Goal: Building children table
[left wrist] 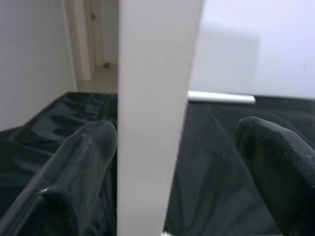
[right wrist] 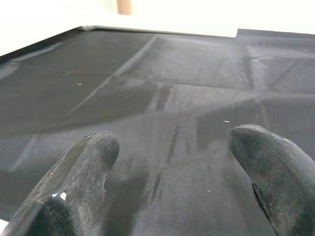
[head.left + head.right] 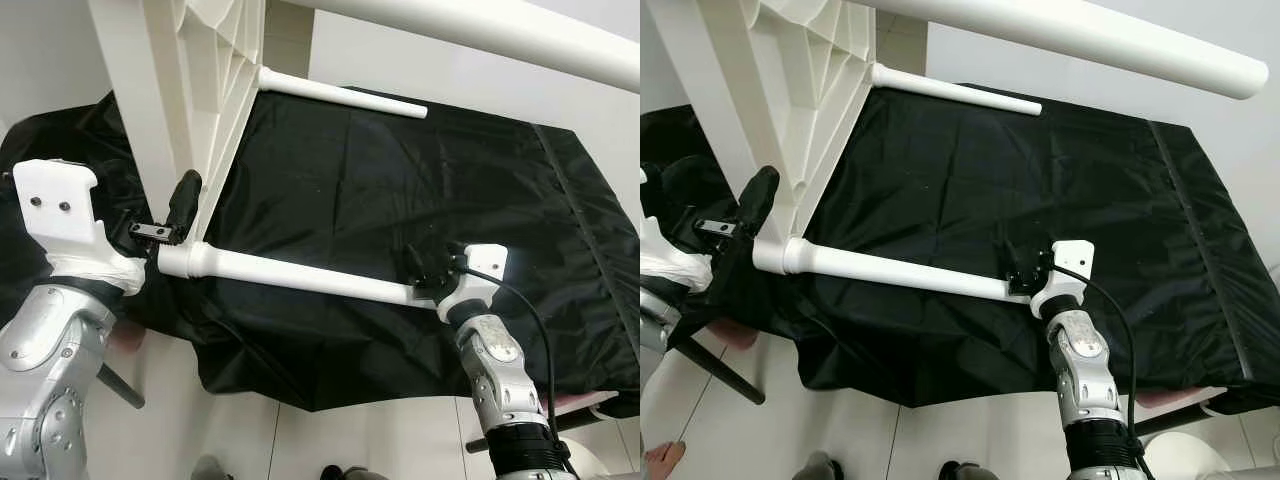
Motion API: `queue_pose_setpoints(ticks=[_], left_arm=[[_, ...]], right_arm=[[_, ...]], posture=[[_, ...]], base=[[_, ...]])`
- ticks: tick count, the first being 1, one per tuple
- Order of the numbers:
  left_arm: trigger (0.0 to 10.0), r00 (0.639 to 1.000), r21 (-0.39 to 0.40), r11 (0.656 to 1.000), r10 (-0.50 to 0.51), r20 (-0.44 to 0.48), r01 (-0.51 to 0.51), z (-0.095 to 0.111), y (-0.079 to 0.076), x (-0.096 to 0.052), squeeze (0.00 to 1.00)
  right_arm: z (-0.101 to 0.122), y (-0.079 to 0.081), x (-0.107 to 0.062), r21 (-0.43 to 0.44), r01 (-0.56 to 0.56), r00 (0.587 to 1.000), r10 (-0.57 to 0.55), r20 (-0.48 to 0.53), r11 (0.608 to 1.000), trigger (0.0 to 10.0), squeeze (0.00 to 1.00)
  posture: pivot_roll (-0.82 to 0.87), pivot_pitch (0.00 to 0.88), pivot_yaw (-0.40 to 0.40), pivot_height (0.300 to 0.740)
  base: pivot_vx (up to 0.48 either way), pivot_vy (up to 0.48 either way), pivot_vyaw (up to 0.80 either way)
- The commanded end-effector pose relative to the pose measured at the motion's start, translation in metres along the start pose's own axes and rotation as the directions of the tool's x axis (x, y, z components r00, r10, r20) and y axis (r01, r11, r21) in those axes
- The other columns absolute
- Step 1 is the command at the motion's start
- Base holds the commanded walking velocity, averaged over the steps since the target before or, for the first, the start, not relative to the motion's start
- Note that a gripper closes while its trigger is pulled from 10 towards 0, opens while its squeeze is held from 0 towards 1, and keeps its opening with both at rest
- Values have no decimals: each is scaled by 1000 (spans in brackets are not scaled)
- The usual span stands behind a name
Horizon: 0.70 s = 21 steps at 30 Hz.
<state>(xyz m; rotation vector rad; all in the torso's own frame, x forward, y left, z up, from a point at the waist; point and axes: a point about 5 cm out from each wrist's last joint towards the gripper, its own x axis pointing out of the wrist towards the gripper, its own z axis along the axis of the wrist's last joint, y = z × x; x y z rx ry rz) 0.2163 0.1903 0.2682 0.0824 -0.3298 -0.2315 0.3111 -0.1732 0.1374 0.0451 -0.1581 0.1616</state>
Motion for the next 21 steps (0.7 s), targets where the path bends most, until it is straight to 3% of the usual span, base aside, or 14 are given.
queue_pose_setpoints(ticks=[1, 9, 13, 21], left_arm=[[10000, 958, 4, 958, -286, -4, 286, 2, -15, -9, 0], [10000, 928, -34, 931, -365, -70, 364, -6, -23, -23, 0], [10000, 904, -30, 920, -389, -178, 390, -27, -30, -28, 0], [10000, 869, -37, 901, -427, -250, 432, -45, -44, -25, 0]], right_arm=[[-4, -2, -1, -4, 1, 1000, -1, -13, 1000, 10000, 0], [-4, 0, 0, -5, -13, 1000, 13, -10, 1000, 10000, 0], [1, 0, 4, -32, -4, 1000, 4, 23, 999, 10000, 0], [7, 4, 5, -45, 23, 998, -21, 58, 999, 10000, 0]], posture=[[146, 144, -122, 740], [155, 141, -129, 740], [153, 132, -125, 740], [144, 114, -112, 740]], base=[[0, 0, 0], [0, 0, 0], [0, 0, 0], [0, 0, 0]])
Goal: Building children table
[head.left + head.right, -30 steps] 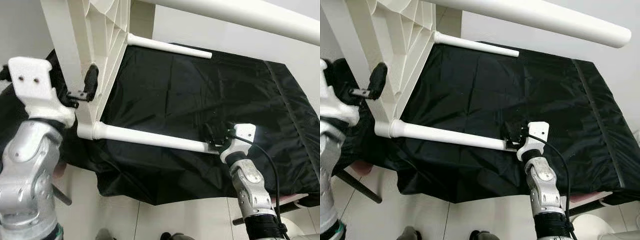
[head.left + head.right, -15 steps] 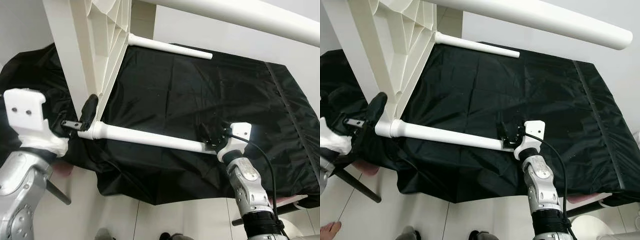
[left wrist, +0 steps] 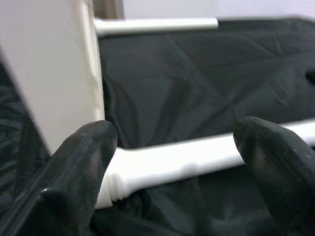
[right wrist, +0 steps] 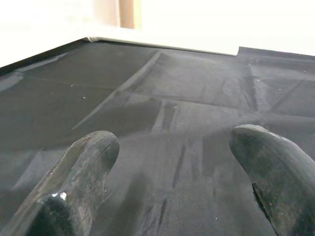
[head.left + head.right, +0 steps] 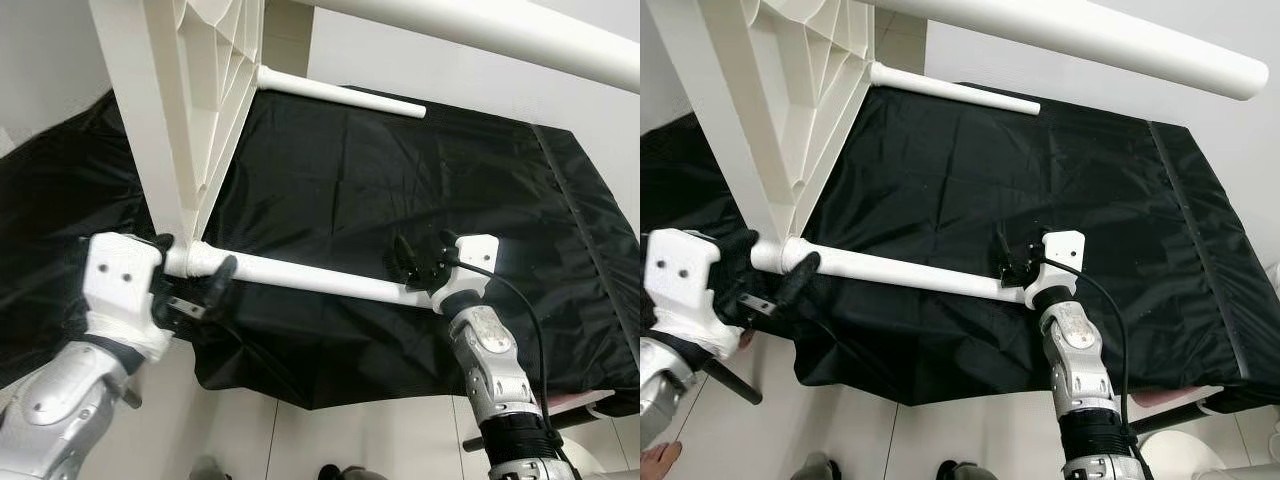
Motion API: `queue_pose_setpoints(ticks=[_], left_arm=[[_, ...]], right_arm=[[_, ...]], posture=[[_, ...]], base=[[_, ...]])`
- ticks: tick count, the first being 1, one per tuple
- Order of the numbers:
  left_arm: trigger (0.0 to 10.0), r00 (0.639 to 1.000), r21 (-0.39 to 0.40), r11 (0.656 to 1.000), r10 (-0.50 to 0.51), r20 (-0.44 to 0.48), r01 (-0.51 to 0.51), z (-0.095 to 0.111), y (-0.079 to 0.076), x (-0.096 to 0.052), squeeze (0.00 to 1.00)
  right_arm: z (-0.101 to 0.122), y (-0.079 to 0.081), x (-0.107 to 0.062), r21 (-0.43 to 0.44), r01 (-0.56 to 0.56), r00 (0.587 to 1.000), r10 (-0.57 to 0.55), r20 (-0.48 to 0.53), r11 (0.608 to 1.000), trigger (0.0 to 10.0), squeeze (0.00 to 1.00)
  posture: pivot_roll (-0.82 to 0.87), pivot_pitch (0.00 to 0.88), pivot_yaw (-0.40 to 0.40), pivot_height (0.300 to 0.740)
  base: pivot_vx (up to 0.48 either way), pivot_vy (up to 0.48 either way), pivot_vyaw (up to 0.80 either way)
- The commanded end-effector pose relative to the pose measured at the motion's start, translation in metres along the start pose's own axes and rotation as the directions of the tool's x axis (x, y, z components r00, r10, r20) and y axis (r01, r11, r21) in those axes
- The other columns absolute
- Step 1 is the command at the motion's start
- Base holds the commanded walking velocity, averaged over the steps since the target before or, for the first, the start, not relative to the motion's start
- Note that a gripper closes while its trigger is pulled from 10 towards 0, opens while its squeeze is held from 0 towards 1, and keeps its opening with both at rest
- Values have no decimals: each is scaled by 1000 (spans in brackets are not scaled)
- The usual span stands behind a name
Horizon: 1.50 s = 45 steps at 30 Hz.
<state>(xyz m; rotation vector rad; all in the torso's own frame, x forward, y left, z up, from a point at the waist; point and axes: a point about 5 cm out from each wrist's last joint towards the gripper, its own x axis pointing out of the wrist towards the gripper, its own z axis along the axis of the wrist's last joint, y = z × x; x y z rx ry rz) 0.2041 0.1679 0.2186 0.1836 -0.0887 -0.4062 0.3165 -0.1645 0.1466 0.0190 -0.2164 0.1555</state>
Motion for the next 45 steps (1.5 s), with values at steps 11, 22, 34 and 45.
queue_pose_setpoints(ticks=[11, 22, 34, 45], left_arm=[[10000, 983, -20, 985, -174, -60, 173, -28, -18, 22, 0], [10000, 996, -34, 997, 61, -63, -63, -52, -14, 63, 0], [10000, 990, 12, 990, 138, -17, -138, -67, -17, 87, 0], [10000, 972, -38, 971, 234, -6, -234, -79, -17, 98, 0]], right_arm=[[5, 2, -8, 30, 82, 995, -83, 58, 996, 10000, 0], [5, 14, -19, -42, 144, 985, -140, 97, 989, 10000, 0], [-7, 16, -29, -66, 267, 963, -263, 62, 961, 10000, 0], [-10, 26, -26, -53, 272, 961, -268, 64, 961, 10000, 0]], posture=[[125, 73, -90, 740], [88, 13, -64, 740], [74, 0, -59, 740], [86, 7, -65, 740]], base=[[0, 0, 0], [0, 0, 0], [0, 0, 0], [0, 0, 0]])
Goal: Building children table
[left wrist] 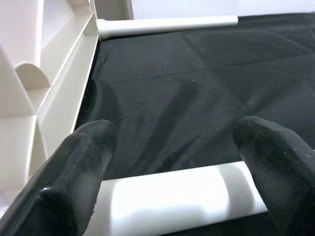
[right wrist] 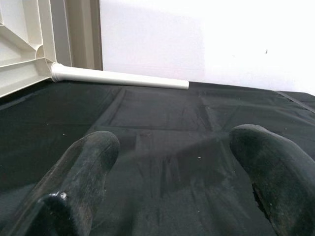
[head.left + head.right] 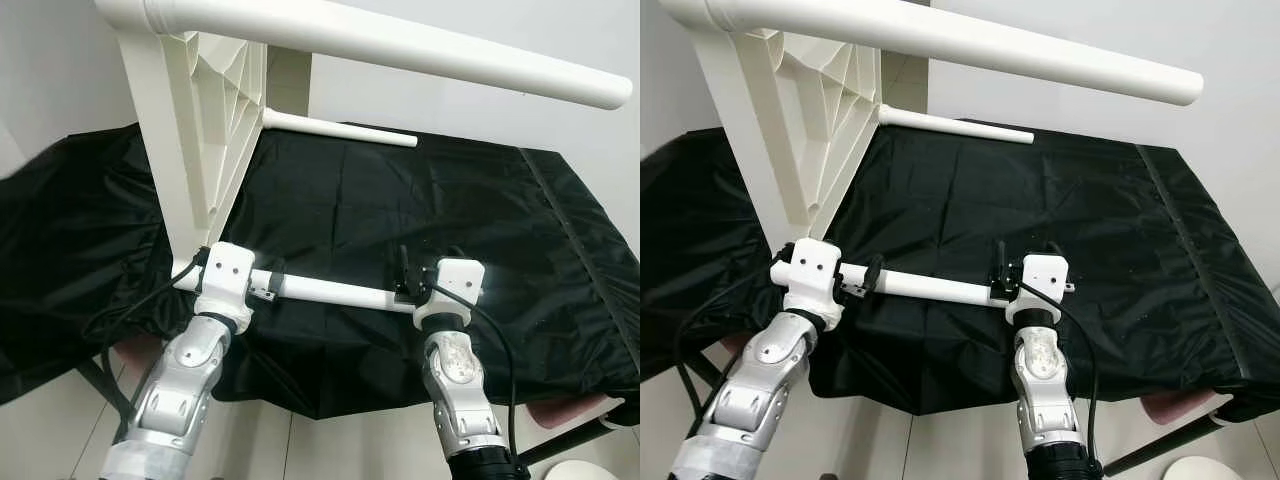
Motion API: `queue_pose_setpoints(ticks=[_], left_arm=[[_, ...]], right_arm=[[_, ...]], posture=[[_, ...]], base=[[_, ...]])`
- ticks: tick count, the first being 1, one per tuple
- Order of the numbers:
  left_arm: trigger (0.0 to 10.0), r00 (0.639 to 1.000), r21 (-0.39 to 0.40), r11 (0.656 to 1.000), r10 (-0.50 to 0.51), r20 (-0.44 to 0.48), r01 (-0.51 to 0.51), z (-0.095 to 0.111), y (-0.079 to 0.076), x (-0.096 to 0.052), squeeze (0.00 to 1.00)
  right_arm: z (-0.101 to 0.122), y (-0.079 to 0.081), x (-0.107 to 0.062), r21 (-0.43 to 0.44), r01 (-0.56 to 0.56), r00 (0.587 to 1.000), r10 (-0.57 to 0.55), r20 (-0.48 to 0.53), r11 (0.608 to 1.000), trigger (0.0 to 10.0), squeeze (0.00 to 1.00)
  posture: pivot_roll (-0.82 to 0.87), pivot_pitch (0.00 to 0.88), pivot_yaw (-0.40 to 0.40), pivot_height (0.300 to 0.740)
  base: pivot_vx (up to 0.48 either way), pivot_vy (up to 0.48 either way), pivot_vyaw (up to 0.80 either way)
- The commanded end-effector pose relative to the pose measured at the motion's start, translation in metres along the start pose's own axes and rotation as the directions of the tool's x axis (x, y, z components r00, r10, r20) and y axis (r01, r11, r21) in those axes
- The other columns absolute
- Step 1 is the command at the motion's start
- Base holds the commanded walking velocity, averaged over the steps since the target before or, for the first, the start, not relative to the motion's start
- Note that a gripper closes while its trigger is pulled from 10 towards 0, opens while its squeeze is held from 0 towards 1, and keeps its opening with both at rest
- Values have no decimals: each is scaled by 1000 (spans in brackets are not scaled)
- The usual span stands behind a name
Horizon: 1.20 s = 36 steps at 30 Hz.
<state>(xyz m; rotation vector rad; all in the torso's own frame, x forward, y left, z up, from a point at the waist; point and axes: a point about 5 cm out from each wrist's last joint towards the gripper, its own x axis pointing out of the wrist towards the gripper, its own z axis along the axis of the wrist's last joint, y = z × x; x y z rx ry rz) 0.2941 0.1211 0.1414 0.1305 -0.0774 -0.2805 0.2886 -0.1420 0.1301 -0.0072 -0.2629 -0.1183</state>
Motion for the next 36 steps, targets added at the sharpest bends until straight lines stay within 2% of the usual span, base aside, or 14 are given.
queue_pose_setpoints(ticks=[1, 6, 7, 11, 16, 21, 26, 36], left_arm=[[10000, 994, 11, 994, 110, 24, -110, 1, 5, 2, 0], [10000, 993, 10, 994, 113, 39, -113, 3, 5, 3, 0], [10000, 990, 31, 991, 129, 53, -131, 5, 6, 5, 0], [10000, 984, -22, 986, 168, 56, -167, 6, 14, 11, 0], [10000, 987, -52, 989, 141, 74, -137, 7, 13, 17, 0], [10000, 992, -19, 997, 79, 102, -78, 10, 8, 20, 0], [10000, 988, -31, 994, 107, 115, -104, 13, 8, 20, 0], [10000, 988, -24, 996, 89, 124, -87, 13, 6, 20, 0]], right_arm=[[1, 1, 1, -2, 4, 1000, -4, 14, 1000, 10000, 0], [1, 2, 2, 0, 17, 1000, -17, 9, 1000, 10000, 0], [1, 3, 3, -3, 17, 1000, -17, 8, 1000, 10000, 0], [1, 3, 2, -28, 2, 1000, -1, 19, 1000, 10000, 0], [-3, 2, 0, -77, -27, 999, 29, 23, 997, 10000, 0], [0, 8, 0, -94, -37, 998, 41, 37, 995, 10000, 0], [2, 9, -4, -102, -41, 998, 45, 45, 994, 10000, 0], [4, 9, -7, -117, -35, 997, 42, 58, 993, 10000, 0]], posture=[[86, 7, -65, 740], [86, 7, -65, 740], [70, 0, -47, 740], [54, 0, -22, 740], [28, 0, -6, 740], [6, 1, 1, 740], [-13, 23, 12, 740], [-34, 45, 27, 740]], base=[[0, 0, 0], [0, 0, 0], [0, 0, 0], [0, 0, 0], [0, 0, 0], [0, 0, 0], [0, 0, 0], [0, 0, 0]])
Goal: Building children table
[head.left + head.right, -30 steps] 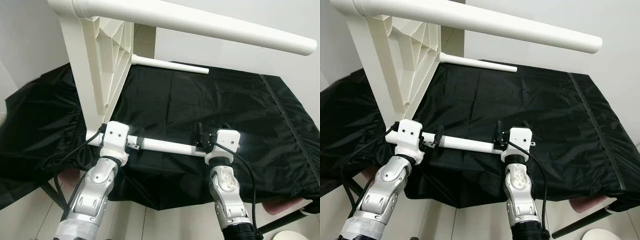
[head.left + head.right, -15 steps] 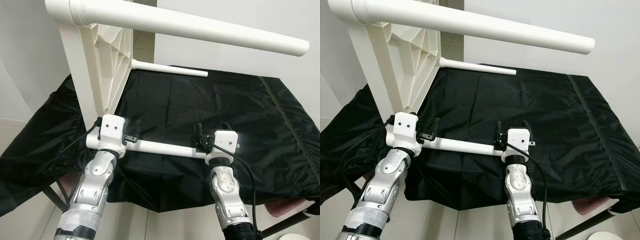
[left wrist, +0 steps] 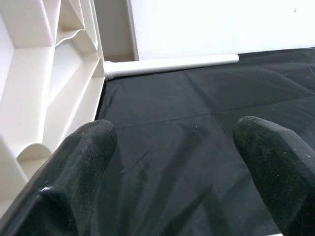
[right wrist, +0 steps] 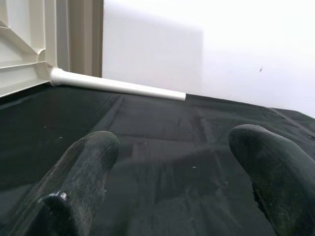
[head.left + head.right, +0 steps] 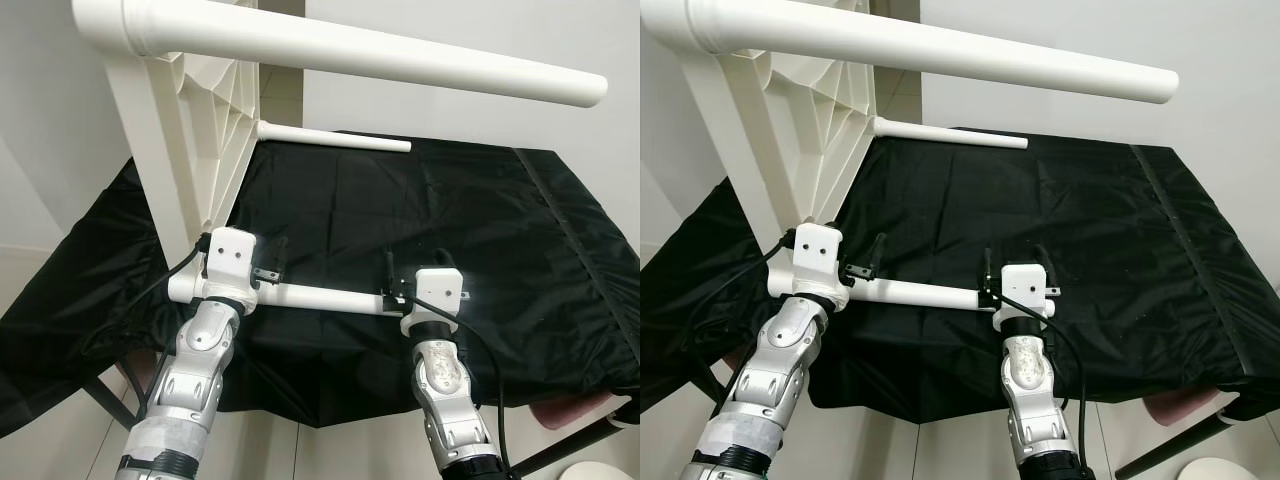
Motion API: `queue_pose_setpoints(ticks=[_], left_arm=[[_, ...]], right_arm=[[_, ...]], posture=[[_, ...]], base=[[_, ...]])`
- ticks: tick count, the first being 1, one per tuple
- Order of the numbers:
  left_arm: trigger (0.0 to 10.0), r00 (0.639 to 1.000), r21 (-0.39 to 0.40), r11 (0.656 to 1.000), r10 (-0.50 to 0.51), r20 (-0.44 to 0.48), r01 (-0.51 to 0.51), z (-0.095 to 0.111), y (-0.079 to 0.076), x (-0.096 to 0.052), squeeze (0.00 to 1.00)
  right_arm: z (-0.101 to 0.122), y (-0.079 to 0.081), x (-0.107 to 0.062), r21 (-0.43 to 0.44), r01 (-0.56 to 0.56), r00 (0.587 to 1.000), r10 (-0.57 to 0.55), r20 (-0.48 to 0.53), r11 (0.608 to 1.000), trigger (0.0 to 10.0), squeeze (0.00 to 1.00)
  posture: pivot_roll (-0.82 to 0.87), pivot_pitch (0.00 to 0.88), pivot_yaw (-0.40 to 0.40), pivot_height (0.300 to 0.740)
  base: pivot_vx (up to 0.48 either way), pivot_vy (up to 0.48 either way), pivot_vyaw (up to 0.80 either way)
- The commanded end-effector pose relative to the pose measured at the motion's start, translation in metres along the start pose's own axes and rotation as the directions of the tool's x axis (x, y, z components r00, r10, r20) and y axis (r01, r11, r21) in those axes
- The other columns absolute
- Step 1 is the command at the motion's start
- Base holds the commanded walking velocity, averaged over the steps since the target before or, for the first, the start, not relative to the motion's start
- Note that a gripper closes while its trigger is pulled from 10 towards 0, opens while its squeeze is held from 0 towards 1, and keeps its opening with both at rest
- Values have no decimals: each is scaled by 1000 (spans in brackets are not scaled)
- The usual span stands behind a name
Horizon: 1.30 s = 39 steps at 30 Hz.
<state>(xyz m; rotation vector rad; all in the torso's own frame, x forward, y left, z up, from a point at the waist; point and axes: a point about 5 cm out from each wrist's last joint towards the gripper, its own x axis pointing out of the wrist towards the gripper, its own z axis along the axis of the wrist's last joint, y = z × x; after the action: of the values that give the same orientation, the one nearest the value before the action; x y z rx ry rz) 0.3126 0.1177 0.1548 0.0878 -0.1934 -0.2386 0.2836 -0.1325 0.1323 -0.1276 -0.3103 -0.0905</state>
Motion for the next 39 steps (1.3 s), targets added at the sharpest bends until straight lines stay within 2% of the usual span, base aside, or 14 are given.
queue_pose_setpoints(ticks=[1, 15, 19, 31, 34, 39], left_arm=[[10000, 999, 5, 999, 40, 8, -40, 1, 3, 1, 0], [10000, 1000, 26, 999, 20, 5, -20, -1, 3, -7, 0], [10000, 999, 16, 1000, -19, 34, 19, 3, 2, -11, 0], [10000, 996, 5, 998, -63, 60, 62, 7, 3, -24, 0], [10000, 997, 1, 998, -58, 41, 58, 0, 5, -33, 0], [10000, 998, 8, 999, -53, 21, 53, -6, 6, -37, 0]], right_arm=[[2, -1, -1, -9, 9, 1000, -9, 8, 1000, 10000, 0], [4, -3, -7, -17, 13, 1000, -13, 7, 1000, 10000, 0], [8, -7, -10, 14, 24, 1000, -24, 14, 1000, 10000, 0], [11, -18, -19, -4, 37, 999, -37, 18, 999, 10000, 0], [10, -25, -26, 0, 61, 998, -61, 8, 998, 10000, 0], [5, -28, -31, -5, 69, 998, -69, -13, 998, 10000, 0]], posture=[[-35, 52, 28, 740], [-18, 75, 32, 740], [8, 66, 13, 740], [18, 38, -13, 740], [12, 21, -18, 740], [0, 8, -10, 740]], base=[[0, 0, 0], [0, 0, 0], [0, 0, 0], [0, 0, 0], [0, 0, 0], [0, 0, 0]])
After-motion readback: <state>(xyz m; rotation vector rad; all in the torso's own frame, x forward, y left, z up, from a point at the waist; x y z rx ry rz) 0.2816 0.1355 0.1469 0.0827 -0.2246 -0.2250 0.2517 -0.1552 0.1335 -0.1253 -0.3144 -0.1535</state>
